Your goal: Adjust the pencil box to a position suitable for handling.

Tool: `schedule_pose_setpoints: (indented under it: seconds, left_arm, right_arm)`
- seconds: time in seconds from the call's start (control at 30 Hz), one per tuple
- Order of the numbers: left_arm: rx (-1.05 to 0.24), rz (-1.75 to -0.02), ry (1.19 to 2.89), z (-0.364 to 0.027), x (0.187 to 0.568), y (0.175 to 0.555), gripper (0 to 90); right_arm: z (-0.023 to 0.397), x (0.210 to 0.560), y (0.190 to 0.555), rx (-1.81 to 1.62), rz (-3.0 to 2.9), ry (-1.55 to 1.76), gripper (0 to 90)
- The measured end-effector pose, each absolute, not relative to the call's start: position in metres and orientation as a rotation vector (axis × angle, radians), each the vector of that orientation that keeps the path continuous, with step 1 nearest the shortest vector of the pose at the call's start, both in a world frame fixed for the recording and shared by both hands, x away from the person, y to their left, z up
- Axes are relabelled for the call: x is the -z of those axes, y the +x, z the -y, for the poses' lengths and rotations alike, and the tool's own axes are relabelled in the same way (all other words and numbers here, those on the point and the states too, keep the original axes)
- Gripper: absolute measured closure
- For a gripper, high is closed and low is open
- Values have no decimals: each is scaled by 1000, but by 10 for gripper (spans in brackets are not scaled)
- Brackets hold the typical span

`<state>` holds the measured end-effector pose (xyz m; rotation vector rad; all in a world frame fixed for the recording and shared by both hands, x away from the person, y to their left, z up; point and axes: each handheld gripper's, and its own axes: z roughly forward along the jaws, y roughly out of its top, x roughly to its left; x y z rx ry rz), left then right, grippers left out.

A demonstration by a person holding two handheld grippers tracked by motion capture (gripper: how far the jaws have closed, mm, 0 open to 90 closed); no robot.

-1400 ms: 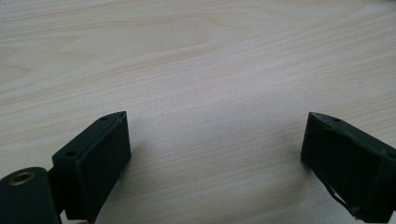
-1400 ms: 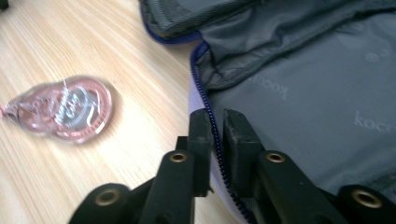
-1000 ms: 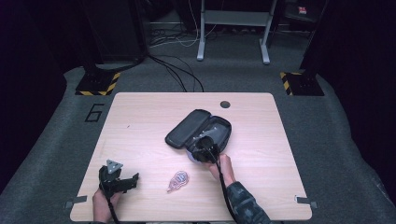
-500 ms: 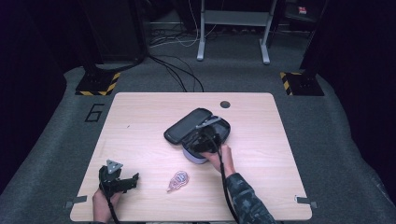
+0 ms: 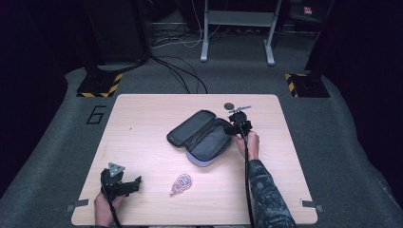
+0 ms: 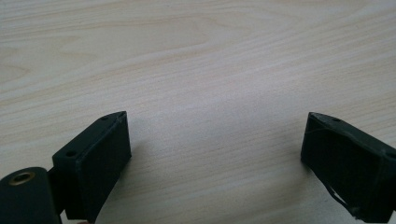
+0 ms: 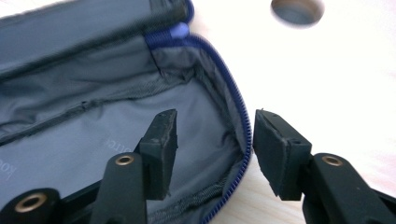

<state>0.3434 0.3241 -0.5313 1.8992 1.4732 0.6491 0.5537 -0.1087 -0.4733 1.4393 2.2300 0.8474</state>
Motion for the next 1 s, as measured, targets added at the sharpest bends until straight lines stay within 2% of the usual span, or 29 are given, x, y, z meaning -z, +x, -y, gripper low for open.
schedule_pose_setpoints:
  seconds: [0.07,0.1,0.13,0.17,0.23,0.27,0.3,0.33,0.7,0.8,1.0]
  left_arm:
    - [-648,-1473,1900,-324,531,343,83]
    - [-649,-1473,1900,-324,531,343,83]
    - [-649,-1474,1900,-324,531,343,83]
    - [-649,-1474,1900,-324,531,343,83]
    - [-651,-1473,1902,-324,531,343,83]
    - [-649,-1473,1899,-324,531,343,83]
    - [-649,-1473,1899,-324,531,343,83]
    - [-649,-1473,1900,-324,531,343,83]
    - [-649,-1474,1898,-324,531,343,83]
    - [-649,-1474,1898,-324,531,343,83]
    - [-649,-1474,1899,-324,531,343,83]
  right_arm:
    - [108,475,556,-843,-2223,1476,529]
    - [109,477,558,-852,-2215,1484,566]
    - [111,479,561,-852,-2207,1506,644]
    - [111,479,561,-852,-2207,1506,644]
    - [112,480,562,-846,-2201,1502,733]
    - [115,480,563,-841,-2209,1504,818]
    - [115,480,563,-841,-2209,1504,818]
    - [118,482,563,-841,-2186,1540,859]
    - [136,484,559,-850,-2027,1743,876]
    - [153,486,550,-890,-1956,1834,866]
    - [158,487,527,-914,-2021,1782,847]
